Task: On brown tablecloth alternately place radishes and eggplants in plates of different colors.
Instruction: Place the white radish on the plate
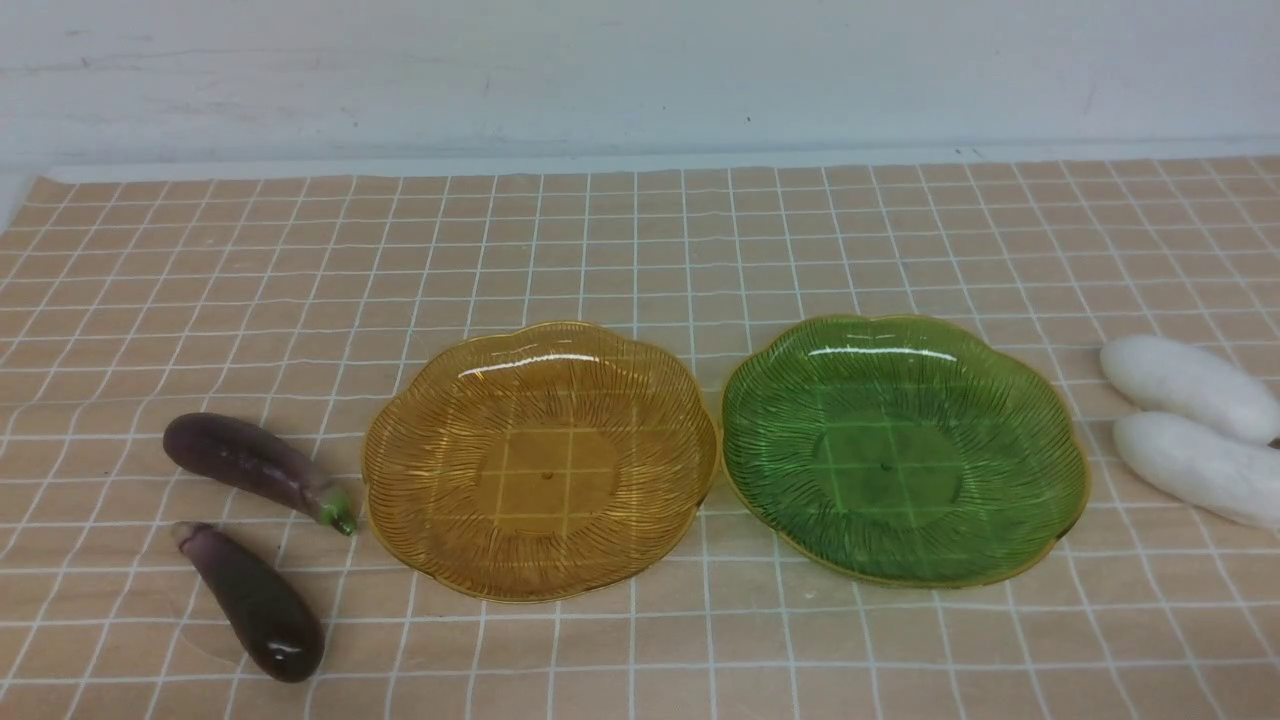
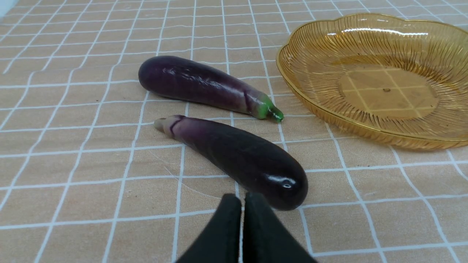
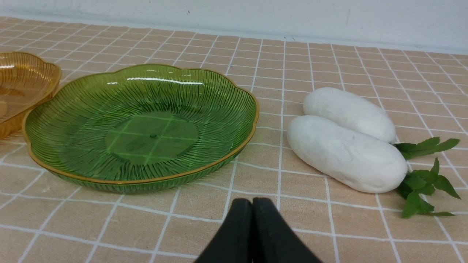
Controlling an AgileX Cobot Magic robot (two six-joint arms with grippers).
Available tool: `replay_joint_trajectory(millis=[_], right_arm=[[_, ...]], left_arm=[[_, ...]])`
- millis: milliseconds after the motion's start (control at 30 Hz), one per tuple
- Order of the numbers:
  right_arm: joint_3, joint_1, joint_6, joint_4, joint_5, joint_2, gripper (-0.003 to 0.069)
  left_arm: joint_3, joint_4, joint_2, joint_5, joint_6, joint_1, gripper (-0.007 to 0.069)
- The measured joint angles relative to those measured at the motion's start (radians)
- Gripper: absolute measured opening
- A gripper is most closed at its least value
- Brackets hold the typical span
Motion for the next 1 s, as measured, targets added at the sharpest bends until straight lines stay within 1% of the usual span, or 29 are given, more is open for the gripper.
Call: replay_joint_trajectory(millis=[233, 267, 333, 400, 433, 500, 600, 633, 700, 733, 767, 833, 933, 1000], right_arm=[[0.0, 0.0, 0.012, 0.014, 0.0, 0.0, -0.0017], [0.0, 0.0, 0.029, 0.043, -0.001, 0.0, -0.0017], [0.0, 0.0, 0.086, 0.141, -0.002, 0.0, -0.0017], [0.001, 0.0, 0.153, 0.256, -0.004, 0.0, -0.0017], [0.001, 0.0, 0.183, 0.312, -0.005, 0.0, -0.0017], [0.001, 0.0, 0.268, 0.485, -0.007, 0.0, -0.0017], [0.001, 0.0, 0.334, 0.68, -0.014, 0.0, -0.0017], [0.001, 0.0, 0.342, 0.725, -0.018, 0.0, -0.0017], [0.001, 0.0, 0.347, 0.78, -0.025, 0.0, -0.0017], [0.001, 0.0, 0.348, 0.808, -0.031, 0.0, -0.0017], [0.001, 0.0, 0.348, 0.823, -0.032, 0.0, -0.0017], [0.001, 0.0, 0.346, 0.843, -0.032, 0.0, -0.0017], [0.001, 0.0, 0.32, 0.867, -0.032, 0.0, -0.0017], [0.001, 0.0, 0.289, 0.874, -0.035, 0.0, -0.0017]], left_arm=[[0.0, 0.0, 0.0, 0.0, 0.0, 0.0, -0.0003], [0.0, -0.005, 0.0, 0.0, -0.007, 0.0, -0.0003], [0.0, -0.064, 0.0, -0.001, -0.054, 0.0, -0.0003], [0.0, -0.158, 0.0, -0.001, -0.11, 0.0, -0.0003], [0.0, -0.234, 0.0, -0.001, -0.159, 0.0, -0.0003], [0.0, -0.34, 0.0, -0.001, -0.223, 0.0, -0.0003], [0.0, -0.601, 0.0, -0.003, -0.358, 0.0, -0.0003], [0.0, -0.653, 0.0, -0.004, -0.378, 0.0, -0.0003], [0.0, -0.76, 0.0, -0.01, -0.41, 0.0, -0.0003], [0.0, -0.788, 0.0, -0.014, -0.418, 0.0, -0.0003], [0.0, -0.849, 0.0, -0.026, -0.423, 0.0, -0.0003], [0.0, -0.914, 0.0, -0.044, -0.422, 0.0, -0.0003], [0.0, -0.988, 0.0, -0.062, -0.407, 0.0, -0.0003], [0.0, -1.006, 0.0, -0.066, -0.396, 0.0, -0.0003]])
